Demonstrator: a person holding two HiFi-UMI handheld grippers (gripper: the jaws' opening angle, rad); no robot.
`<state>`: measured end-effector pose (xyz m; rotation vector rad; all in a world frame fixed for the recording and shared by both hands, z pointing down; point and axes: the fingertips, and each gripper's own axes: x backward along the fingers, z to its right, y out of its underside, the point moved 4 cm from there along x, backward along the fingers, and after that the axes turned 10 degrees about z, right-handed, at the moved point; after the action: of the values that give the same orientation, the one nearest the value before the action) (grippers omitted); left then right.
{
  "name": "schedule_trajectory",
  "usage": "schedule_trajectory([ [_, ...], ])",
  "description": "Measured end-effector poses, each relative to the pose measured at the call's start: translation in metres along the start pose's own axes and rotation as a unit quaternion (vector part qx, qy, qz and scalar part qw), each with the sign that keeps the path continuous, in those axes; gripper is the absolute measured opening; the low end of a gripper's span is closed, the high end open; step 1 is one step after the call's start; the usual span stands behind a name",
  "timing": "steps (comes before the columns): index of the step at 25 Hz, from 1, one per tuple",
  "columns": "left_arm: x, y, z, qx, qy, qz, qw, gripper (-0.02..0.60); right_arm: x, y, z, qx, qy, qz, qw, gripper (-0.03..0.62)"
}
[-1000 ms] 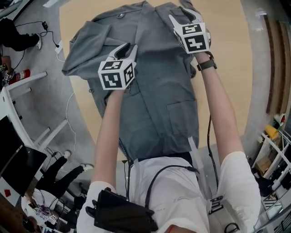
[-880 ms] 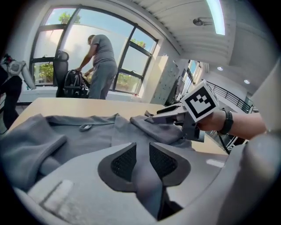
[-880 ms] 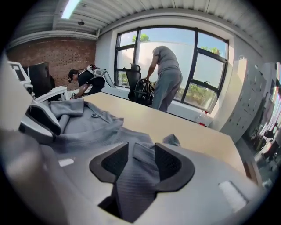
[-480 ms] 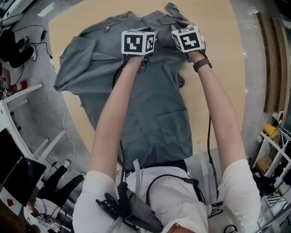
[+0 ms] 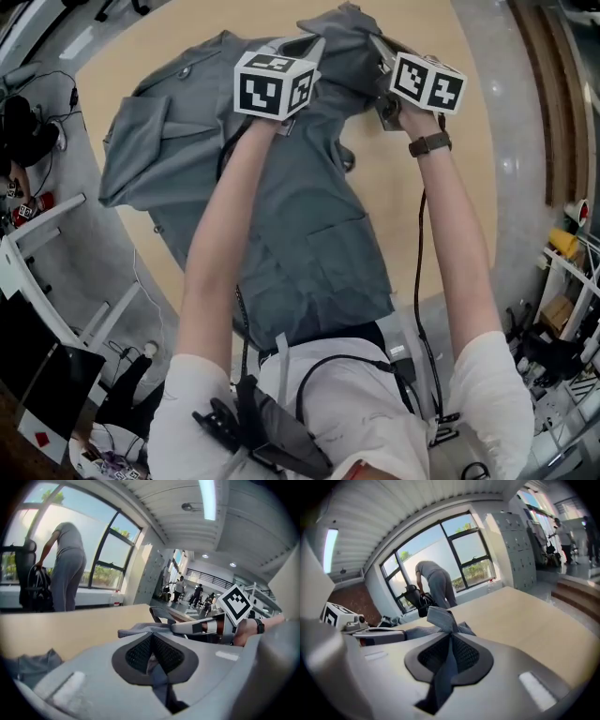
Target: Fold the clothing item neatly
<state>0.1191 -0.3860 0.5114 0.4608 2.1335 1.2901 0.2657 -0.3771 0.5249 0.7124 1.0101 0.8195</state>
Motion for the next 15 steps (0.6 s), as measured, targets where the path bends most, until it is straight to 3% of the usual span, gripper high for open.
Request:
schedule_trajectory([
  [4,-0.022,-0.054,0.052,-0.099,0.066,0.038,0.9922,0.007,0.065,-0.026,0.02,-0.067,0.032,0.089,0.993,0.026],
  [9,-0.079,-0.071,0.125,-0.211,0.127,0.024,0.9688,0.008,0.141,-0.032,0.056,-0.091,0.111,0.154,0.978,0.025],
  [12,-0.111,-0.06,0.16,-0.237,0.156,0.007,0.9589,0.008,0.17,-0.021,0.076,-0.104,0.156,0.168,0.968,0.026],
  [15,-0.14,-0.03,0.177,-0.237,0.172,-0.01,0.9561,0.008,0.178,0.005,0.091,-0.114,0.198,0.168,0.959,0.025],
])
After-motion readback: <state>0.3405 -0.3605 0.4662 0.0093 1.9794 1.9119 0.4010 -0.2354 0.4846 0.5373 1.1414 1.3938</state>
